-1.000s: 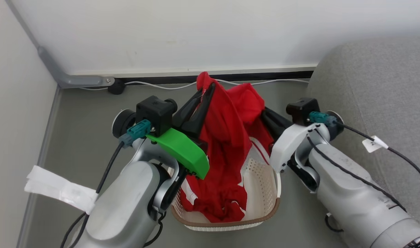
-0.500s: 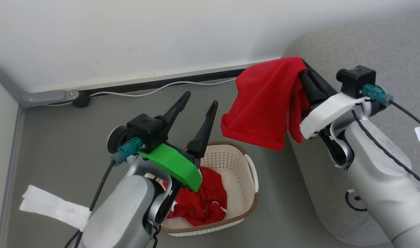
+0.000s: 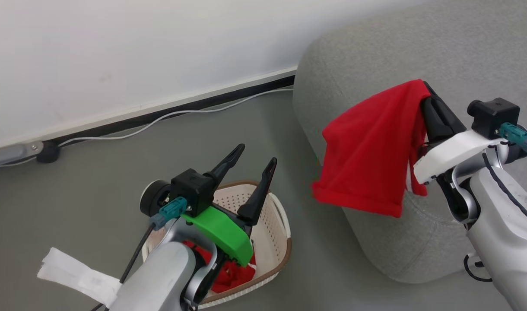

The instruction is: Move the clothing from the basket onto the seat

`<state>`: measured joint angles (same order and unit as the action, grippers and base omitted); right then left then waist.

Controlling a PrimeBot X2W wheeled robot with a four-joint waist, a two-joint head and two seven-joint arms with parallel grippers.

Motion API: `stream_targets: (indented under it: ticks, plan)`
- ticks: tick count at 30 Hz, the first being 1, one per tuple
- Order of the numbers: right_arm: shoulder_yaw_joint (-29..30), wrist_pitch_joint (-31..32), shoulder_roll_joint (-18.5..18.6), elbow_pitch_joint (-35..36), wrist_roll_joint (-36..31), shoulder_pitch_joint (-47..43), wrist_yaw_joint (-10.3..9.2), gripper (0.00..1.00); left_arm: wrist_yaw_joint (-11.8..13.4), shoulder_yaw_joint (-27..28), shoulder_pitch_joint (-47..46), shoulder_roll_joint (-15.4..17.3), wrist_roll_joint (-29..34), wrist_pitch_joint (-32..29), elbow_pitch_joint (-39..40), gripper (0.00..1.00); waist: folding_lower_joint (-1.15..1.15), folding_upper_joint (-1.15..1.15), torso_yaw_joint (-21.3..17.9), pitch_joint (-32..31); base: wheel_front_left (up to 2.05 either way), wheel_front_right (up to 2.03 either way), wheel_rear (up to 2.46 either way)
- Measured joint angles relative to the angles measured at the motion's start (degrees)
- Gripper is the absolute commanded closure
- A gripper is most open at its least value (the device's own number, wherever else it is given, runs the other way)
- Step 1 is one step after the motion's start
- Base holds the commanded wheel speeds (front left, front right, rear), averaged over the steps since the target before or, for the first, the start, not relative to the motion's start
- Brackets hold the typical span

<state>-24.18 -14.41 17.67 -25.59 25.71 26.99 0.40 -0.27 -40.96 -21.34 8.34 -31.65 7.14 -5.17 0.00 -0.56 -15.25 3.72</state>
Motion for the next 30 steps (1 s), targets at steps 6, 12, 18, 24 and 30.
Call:
stream_targets:
  ticks: [6,12,18,24,30]
  plan:
    - [1.10,0.00,0.99,2.52,0.27,-2.06,0.00,1.00,0.01,-0.57,0.52,0.07,0.26,0.01,-0.01,0.00,0.00,0.00,-4.07,0.50,0.00,0.00,0.00]
    - [2.02,0.00,3.37,4.22,0.85,-2.95,0.08,1.00,0.01,-1.85,0.52,0.00,1.24,-0.13,0.12,0.00,0.00,0.00,-6.71,1.76,0.00,0.00,0.00]
    - [4.04,0.00,4.39,6.82,1.97,-2.71,0.30,1.00,0.02,-2.30,0.46,-0.02,1.69,-0.79,0.32,0.00,0.00,0.00,-7.81,4.91,0.00,0.00,0.00]
    - [7.17,0.00,4.89,8.68,3.91,3.97,1.10,1.00,0.70,-1.44,-0.42,0.91,2.19,-1.55,1.76,0.00,0.00,0.00,-7.95,9.11,0.00,0.00,0.00]
    - [10.80,1.44,6.31,8.48,6.37,12.72,1.52,1.00,1.78,0.22,-2.97,2.23,4.30,-2.04,4.00,0.00,0.00,0.00,-7.39,13.07,0.00,0.00,0.00]
